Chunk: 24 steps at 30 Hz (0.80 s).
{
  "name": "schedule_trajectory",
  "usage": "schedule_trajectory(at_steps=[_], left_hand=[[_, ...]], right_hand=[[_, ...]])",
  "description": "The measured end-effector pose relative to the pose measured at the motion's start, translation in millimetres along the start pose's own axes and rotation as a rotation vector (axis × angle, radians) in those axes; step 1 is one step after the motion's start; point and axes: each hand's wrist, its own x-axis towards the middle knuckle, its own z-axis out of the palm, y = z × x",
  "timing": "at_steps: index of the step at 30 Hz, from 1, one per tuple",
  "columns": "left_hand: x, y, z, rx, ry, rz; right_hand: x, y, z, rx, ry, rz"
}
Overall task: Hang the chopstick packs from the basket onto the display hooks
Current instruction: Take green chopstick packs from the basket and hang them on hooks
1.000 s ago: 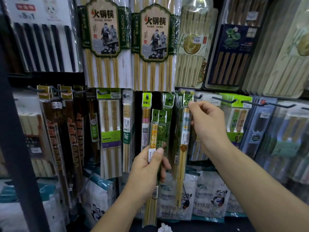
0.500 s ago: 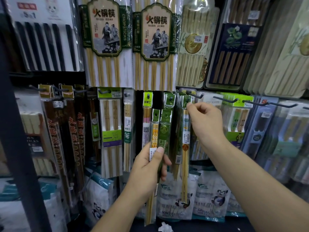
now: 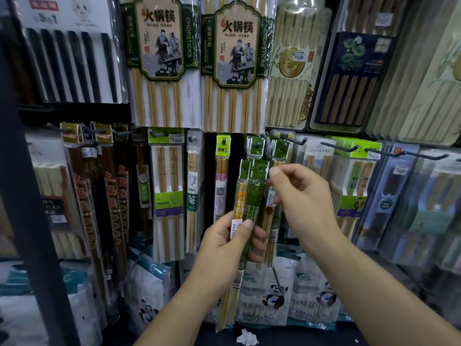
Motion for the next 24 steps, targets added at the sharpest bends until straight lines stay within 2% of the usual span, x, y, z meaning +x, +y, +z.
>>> schedule_trajectory(at_steps=[7, 11, 15, 24], left_hand=[[-1, -2, 2, -0.058, -0.022, -0.034], [2, -9, -3, 0.031, 0.075, -0.031], [4, -9, -7, 0.032, 0.104, -0.028], [2, -8, -6, 0.044, 0.037, -0.04]], right_hand=[[1, -1, 3, 0.047, -0.023, 0.061], [16, -7, -3, 0.086, 0.062, 0.087], [32, -10, -6, 0.059, 0.143, 0.097], [47, -7, -5, 0.002, 0.169, 0.068]])
